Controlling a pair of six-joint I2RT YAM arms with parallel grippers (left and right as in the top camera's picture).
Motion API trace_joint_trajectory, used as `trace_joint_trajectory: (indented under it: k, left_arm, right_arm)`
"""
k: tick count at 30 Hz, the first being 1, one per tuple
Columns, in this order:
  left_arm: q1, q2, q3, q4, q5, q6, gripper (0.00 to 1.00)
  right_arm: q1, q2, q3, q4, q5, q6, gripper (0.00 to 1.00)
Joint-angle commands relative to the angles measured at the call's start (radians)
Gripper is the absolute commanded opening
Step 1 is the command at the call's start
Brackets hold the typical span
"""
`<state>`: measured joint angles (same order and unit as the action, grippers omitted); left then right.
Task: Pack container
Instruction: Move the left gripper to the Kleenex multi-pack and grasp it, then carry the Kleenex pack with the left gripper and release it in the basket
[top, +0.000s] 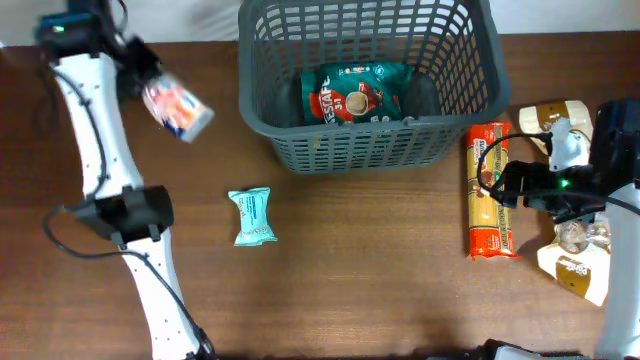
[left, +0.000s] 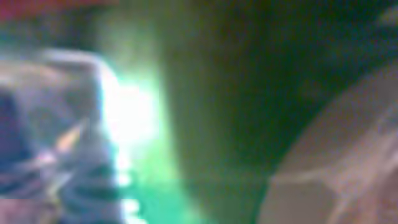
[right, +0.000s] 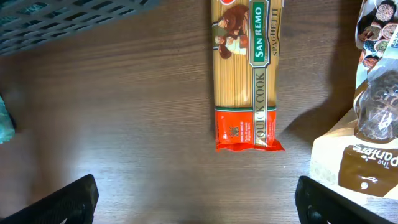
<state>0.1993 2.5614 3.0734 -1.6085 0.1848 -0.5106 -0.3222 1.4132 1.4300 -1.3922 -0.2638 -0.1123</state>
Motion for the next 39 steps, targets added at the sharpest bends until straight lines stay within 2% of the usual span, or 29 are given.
trace_joint_trajectory:
  k: [1,7,11,17,21,25,31,39]
  left_arm:
    - [-0.008,-0.156,0.056,0.075,0.226,0.282,0.02]
    - [-0.097,-0.348,0.062,0.27,0.449,0.663,0.02]
    - [-0.23,-0.42,0.062,0.297,0.425,0.959,0.02]
    - [-0.412,-0.428,0.026,0.17,0.335,1.194,0.02]
    - [-0.491,-0.428,-0.06,0.139,0.229,1.265,0.02]
    - [-0.551,-0.428,-0.15,0.188,0.111,1.311,0.01]
    - [-0.604,-0.428,-0.286,0.371,0.0,1.321,0.02]
    - [-0.619,-0.427,-0.507,0.621,-0.008,1.325,0.02]
  right_arm:
    - [-0.005,0.002,0.016,0.0,-0.013,-0.006,0.99]
    - [-0.005,0.002,0.016,0.0,-0.014,-0.006,0.99]
    - [-0.005,0.002,0.016,-0.007,-0.014,-0.006,0.99]
    - [-0.005,0.002,0.016,-0.021,-0.015,-0.006,0.99]
    - [-0.005,0.002,0.016,-0.041,-0.014,-0.008,0.99]
    - [-0.005,0.002,0.016,-0.054,-0.014,-0.01,0.99]
    - [-0.005,0.002,0.016,-0.061,-0.014,-0.01,0.99]
    - [-0.005,0.002,0.016,-0.075,-0.016,-0.01,0.99]
